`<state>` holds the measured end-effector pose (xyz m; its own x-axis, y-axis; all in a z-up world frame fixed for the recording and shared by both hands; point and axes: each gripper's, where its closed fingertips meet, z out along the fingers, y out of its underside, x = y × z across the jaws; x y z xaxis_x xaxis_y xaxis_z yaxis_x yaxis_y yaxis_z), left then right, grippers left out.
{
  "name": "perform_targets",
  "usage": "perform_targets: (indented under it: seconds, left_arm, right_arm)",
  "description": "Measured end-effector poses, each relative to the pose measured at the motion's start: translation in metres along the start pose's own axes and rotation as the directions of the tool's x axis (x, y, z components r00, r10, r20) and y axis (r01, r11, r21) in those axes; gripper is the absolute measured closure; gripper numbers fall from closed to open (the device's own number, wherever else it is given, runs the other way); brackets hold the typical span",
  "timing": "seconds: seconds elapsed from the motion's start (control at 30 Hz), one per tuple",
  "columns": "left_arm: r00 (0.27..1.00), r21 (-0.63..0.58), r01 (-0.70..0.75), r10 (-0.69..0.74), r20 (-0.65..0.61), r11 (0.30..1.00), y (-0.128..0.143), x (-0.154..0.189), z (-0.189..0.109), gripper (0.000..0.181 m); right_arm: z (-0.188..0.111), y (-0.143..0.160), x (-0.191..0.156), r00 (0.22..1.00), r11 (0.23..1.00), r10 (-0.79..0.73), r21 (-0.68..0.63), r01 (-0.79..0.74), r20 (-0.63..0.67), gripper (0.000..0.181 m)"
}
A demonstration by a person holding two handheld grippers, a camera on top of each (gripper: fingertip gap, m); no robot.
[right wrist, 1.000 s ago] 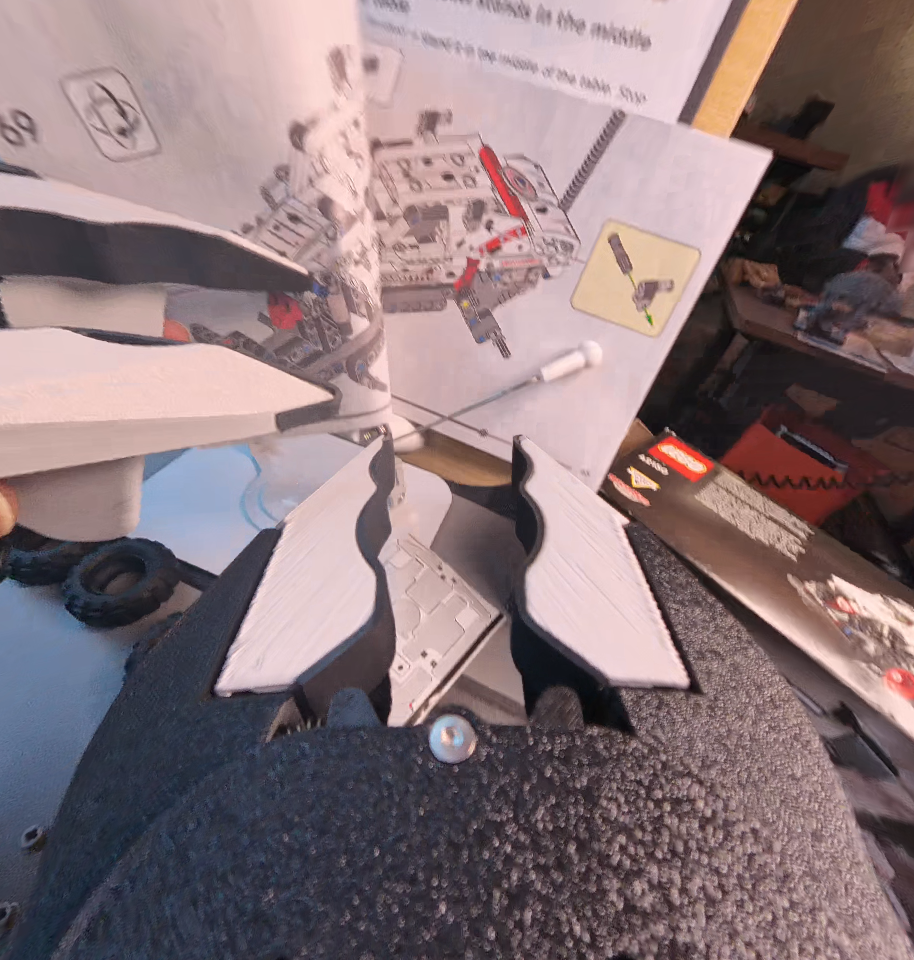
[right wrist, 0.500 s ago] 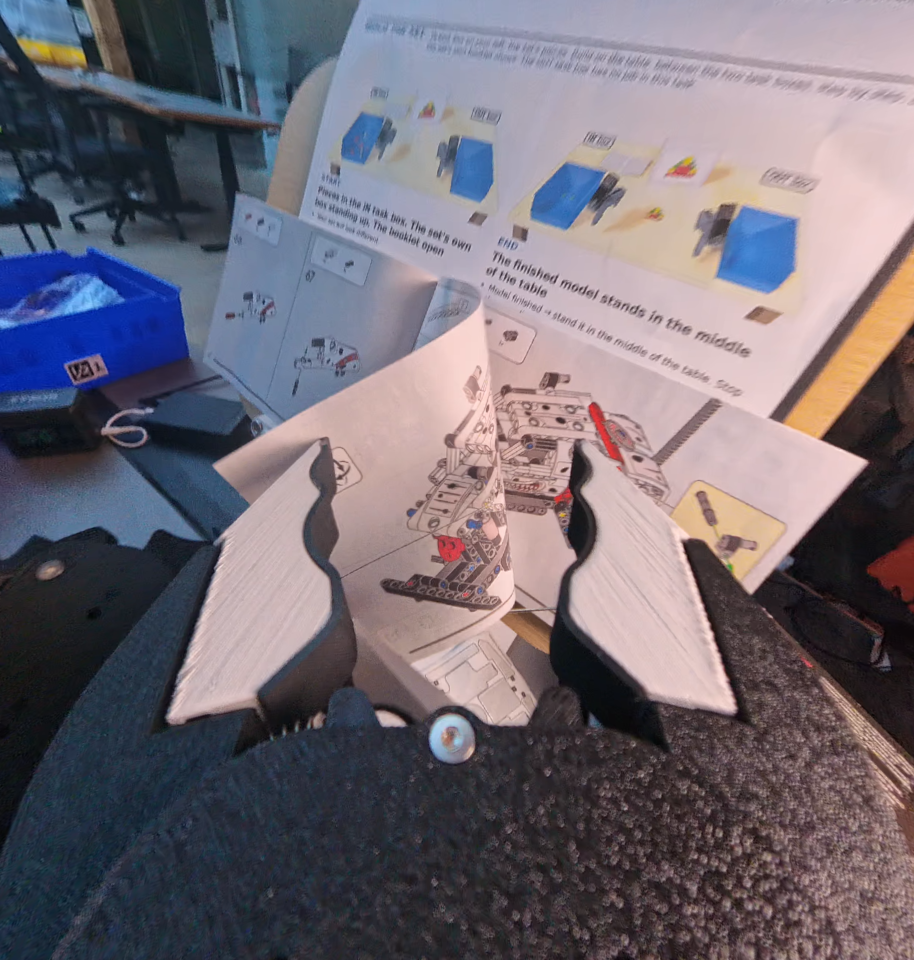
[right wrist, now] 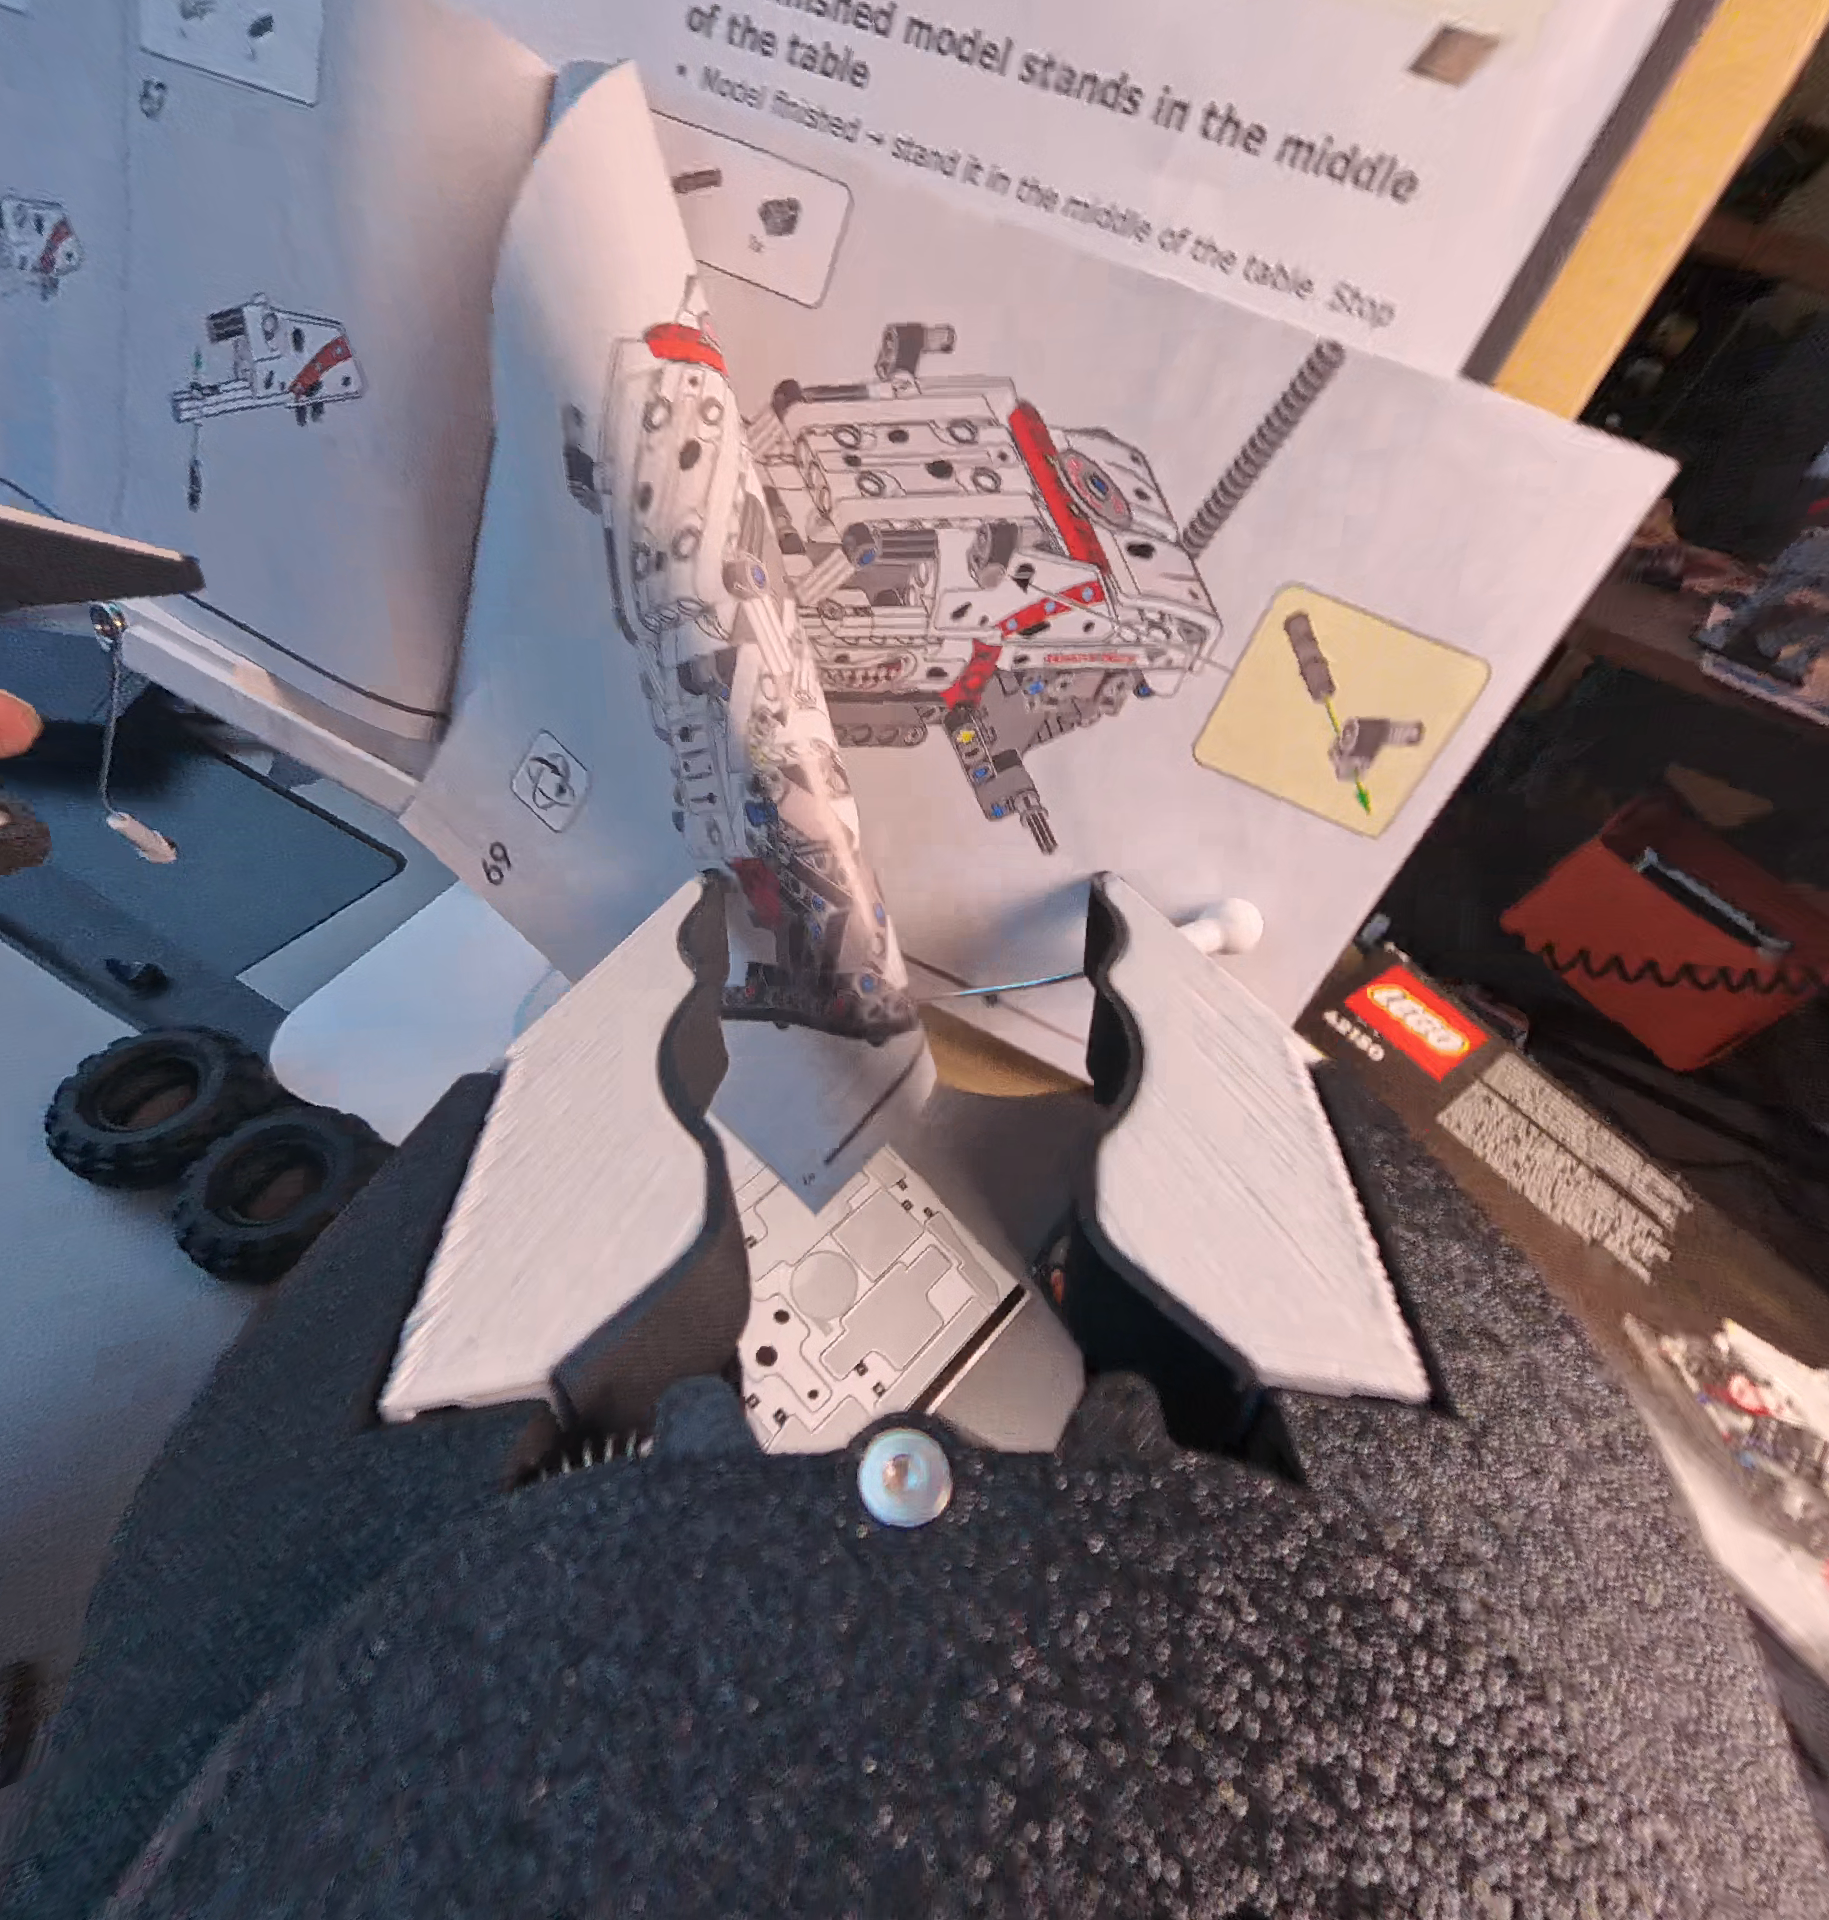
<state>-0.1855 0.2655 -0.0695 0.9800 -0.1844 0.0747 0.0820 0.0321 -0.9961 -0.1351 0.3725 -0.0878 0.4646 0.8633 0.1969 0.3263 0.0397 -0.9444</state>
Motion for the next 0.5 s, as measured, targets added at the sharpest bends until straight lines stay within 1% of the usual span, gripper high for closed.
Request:
perform_targets:
  seconds: [0.03, 0.1, 0.17, 0.2, 0.27, 0.33, 0.4, 0.47, 0.5]
  left_arm:
    - [0.999, -0.016, 0.039, -0.039, -0.006, 0.999, 0.003, -0.005, 0.003, 0.105]
    - [0.998, -0.032, 0.067, -0.068, -0.015, 0.997, 0.006, -0.008, 0.008, 0.105]
    - [0.998, -0.047, 0.06, -0.061, -0.031, 0.997, 0.008, -0.006, 0.014, 0.105]
    - [0.998, -0.052, 0.054, -0.056, -0.041, 0.997, 0.008, -0.003, 0.016, 0.105]
    - [0.997, -0.059, 0.042, -0.045, -0.062, 0.997, 0.008, 0.004, 0.022, 0.107]
    - [0.996, -0.068, 0.027, -0.033, -0.084, 0.997, 0.007, 0.011, 0.028, 0.107]
    - [0.991, -0.08, -0.002, -0.008, -0.135, 0.997, 0.008, 0.026, 0.037, 0.106]
    - [0.971, -0.12, -0.063, 0.033, -0.237, 0.991, 0.015, 0.05, 0.046, 0.101]
    - [0.941, -0.148, -0.099, 0.044, -0.335, 0.984, 0.021, 0.069, 0.046, 0.099]
  right_arm:
    - [-0.003, 0.006, 0.002, 0.999, 0.999, 0.045, -0.015, -0.045, -0.011, 0.107]
    - [-0.008, 0.018, 0.006, 0.989, 0.989, 0.145, -0.037, -0.145, -0.01, 0.096]
    - [-0.011, 0.037, 0.006, 0.967, 0.96, 0.255, -0.119, -0.252, 0.011, 0.084]
    - [-0.014, 0.045, 0.005, 0.949, 0.941, 0.314, -0.147, -0.306, 0.033, 0.082]
    - [-0.021, 0.048, 0.01, 0.925, 0.922, 0.376, -0.115, -0.369, 0.046, 0.083]
    - [-0.034, 0.033, 0.015, 0.926, 0.928, 0.372, -0.01, -0.372, 0.069, 0.085]
    - [-0.052, 0.006, 0.017, 0.931, 0.92, 0.349, 0.146, -0.363, 0.109, 0.088]
    - [-0.073, -0.022, 0.022, 0.943, 0.895, 0.316, 0.296, -0.333, 0.105, 0.091]
    - [-0.084, -0.035, 0.023, 0.953, 0.879, 0.291, 0.367, -0.303, 0.089, 0.094]
